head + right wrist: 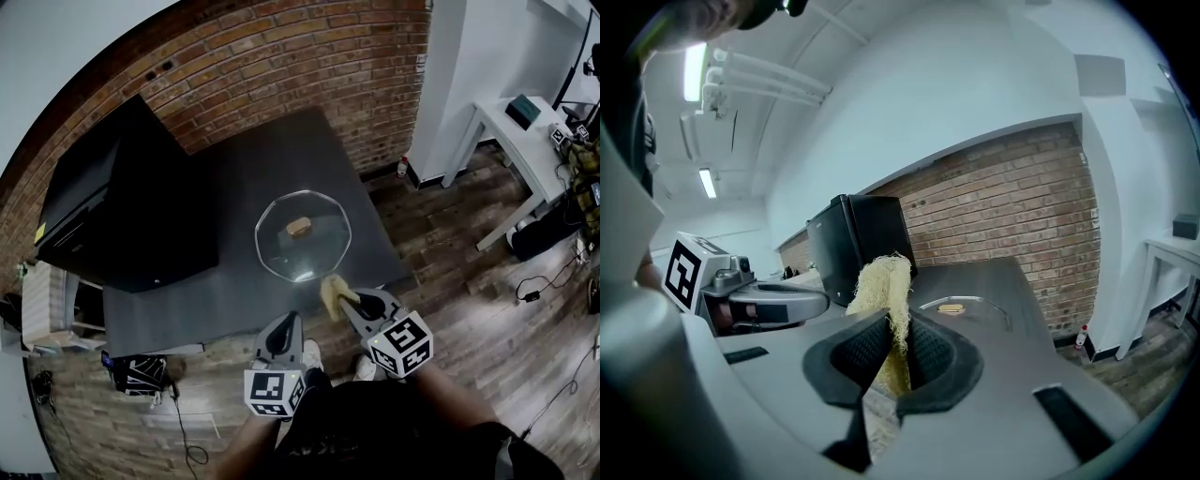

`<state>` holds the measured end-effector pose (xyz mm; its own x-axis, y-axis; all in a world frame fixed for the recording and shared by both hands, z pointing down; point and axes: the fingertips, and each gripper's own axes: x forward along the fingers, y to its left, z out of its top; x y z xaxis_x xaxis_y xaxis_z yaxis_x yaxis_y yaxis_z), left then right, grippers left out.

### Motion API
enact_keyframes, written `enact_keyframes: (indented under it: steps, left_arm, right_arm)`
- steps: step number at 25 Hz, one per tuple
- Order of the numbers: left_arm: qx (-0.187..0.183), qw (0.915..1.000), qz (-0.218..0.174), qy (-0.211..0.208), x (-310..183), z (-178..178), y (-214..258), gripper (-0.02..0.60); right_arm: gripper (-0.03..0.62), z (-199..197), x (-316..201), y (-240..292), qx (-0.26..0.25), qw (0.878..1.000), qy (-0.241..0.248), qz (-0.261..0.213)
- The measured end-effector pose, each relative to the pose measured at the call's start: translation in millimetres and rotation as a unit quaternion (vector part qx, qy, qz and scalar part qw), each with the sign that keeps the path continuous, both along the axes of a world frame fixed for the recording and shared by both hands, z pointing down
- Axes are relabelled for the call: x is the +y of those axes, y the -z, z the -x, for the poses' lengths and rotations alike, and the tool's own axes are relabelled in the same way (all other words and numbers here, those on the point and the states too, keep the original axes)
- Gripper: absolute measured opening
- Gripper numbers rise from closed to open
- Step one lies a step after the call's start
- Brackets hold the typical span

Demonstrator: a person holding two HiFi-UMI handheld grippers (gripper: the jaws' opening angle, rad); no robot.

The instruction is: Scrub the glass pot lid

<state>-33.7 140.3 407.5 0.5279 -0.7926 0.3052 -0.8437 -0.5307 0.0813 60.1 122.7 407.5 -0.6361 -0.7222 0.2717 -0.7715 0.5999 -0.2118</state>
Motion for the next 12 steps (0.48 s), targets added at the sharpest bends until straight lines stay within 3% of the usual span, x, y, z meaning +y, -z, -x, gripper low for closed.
enact_keyframes:
  steps: [12]
  left_arm:
    - [0.009,0.9996,-0.003,0.025,18,-10,-1,0.034]
  right_arm:
    - [0.048,1,20,-5,0.008,0.999,0.042,0.001]
